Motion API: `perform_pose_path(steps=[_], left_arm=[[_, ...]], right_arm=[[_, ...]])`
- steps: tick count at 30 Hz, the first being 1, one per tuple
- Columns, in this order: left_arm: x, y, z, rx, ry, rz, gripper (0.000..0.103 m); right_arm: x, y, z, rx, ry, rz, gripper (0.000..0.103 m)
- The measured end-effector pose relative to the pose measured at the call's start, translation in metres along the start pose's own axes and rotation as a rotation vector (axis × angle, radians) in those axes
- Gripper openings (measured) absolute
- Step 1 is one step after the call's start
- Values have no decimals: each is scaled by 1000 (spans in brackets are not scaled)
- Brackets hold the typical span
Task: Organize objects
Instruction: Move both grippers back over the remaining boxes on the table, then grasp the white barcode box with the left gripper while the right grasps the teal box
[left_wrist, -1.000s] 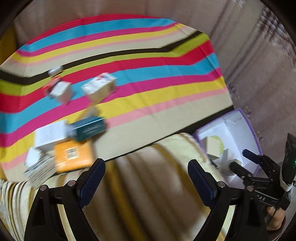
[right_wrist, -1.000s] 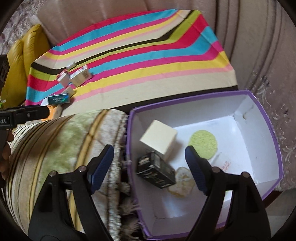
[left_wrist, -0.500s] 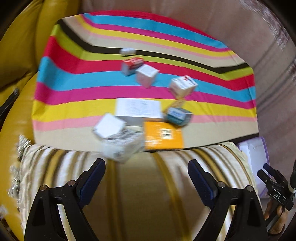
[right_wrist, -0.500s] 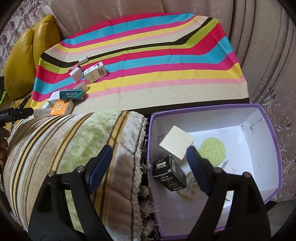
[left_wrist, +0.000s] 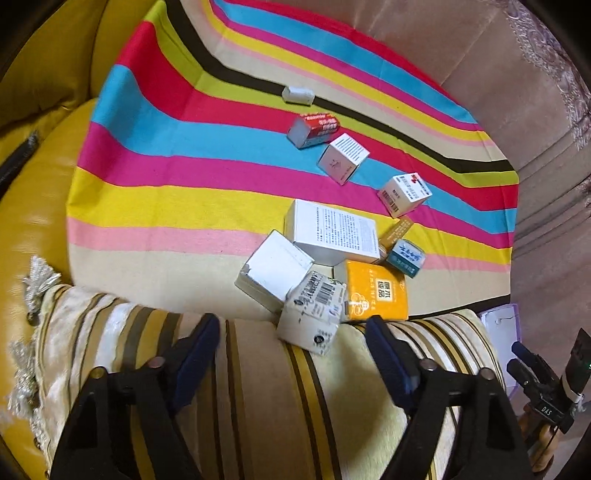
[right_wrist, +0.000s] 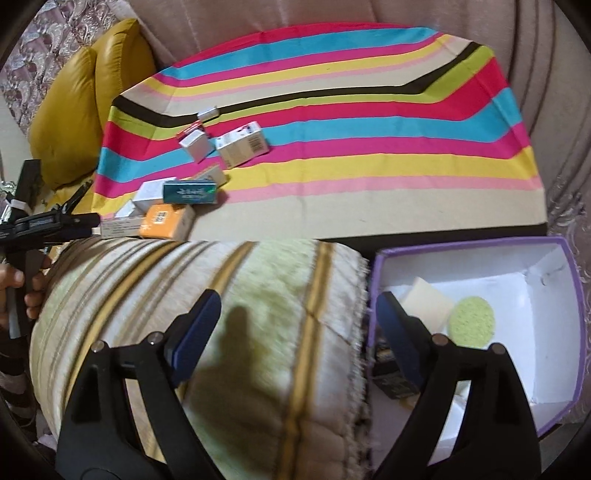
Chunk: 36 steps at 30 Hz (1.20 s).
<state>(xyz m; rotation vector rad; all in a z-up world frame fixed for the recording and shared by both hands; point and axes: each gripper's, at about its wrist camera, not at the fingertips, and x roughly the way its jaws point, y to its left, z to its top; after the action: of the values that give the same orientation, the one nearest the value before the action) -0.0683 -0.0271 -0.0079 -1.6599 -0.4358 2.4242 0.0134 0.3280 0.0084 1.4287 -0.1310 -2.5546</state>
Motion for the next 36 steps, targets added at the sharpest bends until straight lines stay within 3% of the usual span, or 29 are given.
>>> perform_pose_path(steps=[8,10,14,26,36], left_arm=[[21,-9,6,46,55,-26,65],[24,-13,6,68,63,-28,52],[28,-18,2,98,73,-44,37],[30,-22,-5,131,50,-43,35],[30,-19,-6,127,44,-62,35]], right_arm=[[19,24,25,-29,16,47,91],[25,32,34,-30,23,75,91],[38,45,50,-36,33,105,93],[99,98,94,-104,101,253,97],[143,103,111,-118,181,328,98]])
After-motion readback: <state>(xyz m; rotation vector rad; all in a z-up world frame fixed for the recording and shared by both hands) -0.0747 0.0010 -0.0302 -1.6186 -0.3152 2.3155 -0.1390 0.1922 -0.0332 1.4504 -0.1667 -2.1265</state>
